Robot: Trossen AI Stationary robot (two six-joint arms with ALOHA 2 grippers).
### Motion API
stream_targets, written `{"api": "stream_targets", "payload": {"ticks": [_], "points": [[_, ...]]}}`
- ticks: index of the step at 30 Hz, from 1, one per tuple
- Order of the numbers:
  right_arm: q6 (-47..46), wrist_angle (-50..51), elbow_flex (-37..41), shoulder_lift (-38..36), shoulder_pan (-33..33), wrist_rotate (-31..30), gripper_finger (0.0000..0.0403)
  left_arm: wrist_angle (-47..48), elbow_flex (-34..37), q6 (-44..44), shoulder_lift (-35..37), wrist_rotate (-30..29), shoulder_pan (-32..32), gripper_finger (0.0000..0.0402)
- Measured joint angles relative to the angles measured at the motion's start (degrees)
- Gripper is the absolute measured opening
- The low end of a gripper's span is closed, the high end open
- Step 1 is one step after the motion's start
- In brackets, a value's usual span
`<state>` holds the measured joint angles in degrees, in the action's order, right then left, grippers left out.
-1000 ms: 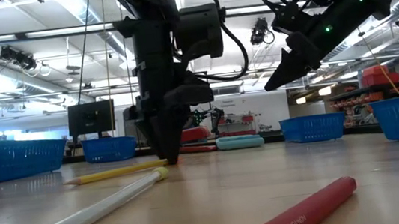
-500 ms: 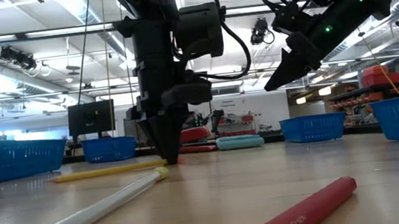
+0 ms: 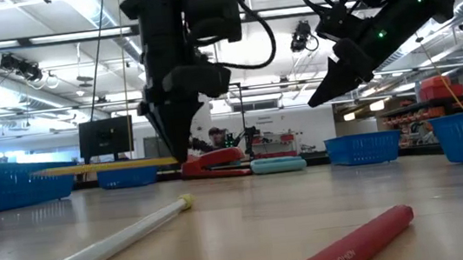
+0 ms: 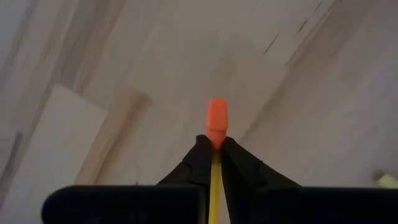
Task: Sort crayons/erasers/pens/pencils in bins
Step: Put the right yellow colored pencil into the bottom left bin
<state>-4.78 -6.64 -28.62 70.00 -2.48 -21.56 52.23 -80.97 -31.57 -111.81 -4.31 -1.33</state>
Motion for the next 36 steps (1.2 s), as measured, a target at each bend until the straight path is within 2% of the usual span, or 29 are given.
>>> {"api": "stream_targets", "payload": {"ticks": [6, 12, 18, 22, 28, 36], "points": [[-0.2, 0.2, 0.0, 0.0, 0.0, 0.0, 0.0088, 2.3, -0.1, 3.3, 3.9, -1.5, -0.2, 0.0022], [-0.8, 0.7, 0.0, 0.0, 0.0, 0.0, 0.0088, 5.2, 0.0, 3.8, 8.8, -4.1, -0.2, 0.0035], [-1.1, 0.7, 0.0, 0.0, 0.0, 0.0, 0.0088, 11.3, -0.2, 3.8, 14.3, -10.9, -0.2, 0.0022], [-1.2, 0.8, 0.0, 0.0, 0.0, 0.0, 0.0088, 13.0, -0.1, 5.1, 16.7, -14.9, -0.2, 0.0029], [-2.0, 0.8, 0.0, 0.0, 0.0, 0.4, 0.0088, 12.5, -0.1, 7.5, 17.7, -19.8, -1.5, 0.0027], [-4.3, 0.8, 0.0, 0.0, 0.0, 0.7, 0.0088, 17.7, -0.1, 8.9, 18.1, -22.6, -1.5, 0.0029]]}}
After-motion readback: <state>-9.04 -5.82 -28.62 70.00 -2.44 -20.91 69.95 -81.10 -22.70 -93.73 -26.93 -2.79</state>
